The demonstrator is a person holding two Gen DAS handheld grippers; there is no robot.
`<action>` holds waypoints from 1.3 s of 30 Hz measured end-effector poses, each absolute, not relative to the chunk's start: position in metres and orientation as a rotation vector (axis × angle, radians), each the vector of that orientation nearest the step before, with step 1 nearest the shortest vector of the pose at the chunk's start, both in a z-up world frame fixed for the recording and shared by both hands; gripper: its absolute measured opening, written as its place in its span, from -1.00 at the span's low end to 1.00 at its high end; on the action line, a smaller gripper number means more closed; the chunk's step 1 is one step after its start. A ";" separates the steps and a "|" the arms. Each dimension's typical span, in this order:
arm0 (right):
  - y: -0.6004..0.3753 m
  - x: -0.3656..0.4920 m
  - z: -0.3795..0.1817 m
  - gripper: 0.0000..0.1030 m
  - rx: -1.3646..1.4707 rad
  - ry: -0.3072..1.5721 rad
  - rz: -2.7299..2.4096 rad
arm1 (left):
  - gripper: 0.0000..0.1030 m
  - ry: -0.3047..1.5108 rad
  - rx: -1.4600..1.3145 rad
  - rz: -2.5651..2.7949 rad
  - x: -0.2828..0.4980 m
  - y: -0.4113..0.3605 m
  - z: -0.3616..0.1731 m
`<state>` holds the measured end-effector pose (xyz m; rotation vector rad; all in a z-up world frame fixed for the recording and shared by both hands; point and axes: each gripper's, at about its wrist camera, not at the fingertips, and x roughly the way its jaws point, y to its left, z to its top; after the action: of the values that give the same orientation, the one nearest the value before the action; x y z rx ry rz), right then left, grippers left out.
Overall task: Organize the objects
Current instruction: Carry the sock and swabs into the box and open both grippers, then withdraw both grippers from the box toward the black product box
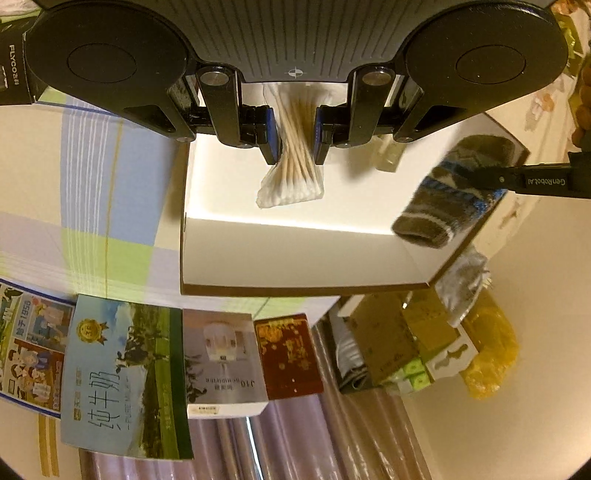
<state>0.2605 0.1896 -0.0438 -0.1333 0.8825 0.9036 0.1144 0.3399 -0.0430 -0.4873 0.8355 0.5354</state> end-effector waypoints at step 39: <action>0.199 0.259 -0.055 0.27 -0.231 0.894 0.839 | 0.80 0.930 -0.351 0.514 0.134 0.336 -0.051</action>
<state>0.2588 0.1995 -0.0551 -0.2311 0.8938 0.8386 0.1339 0.3357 -0.0514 -0.3514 0.9298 0.5141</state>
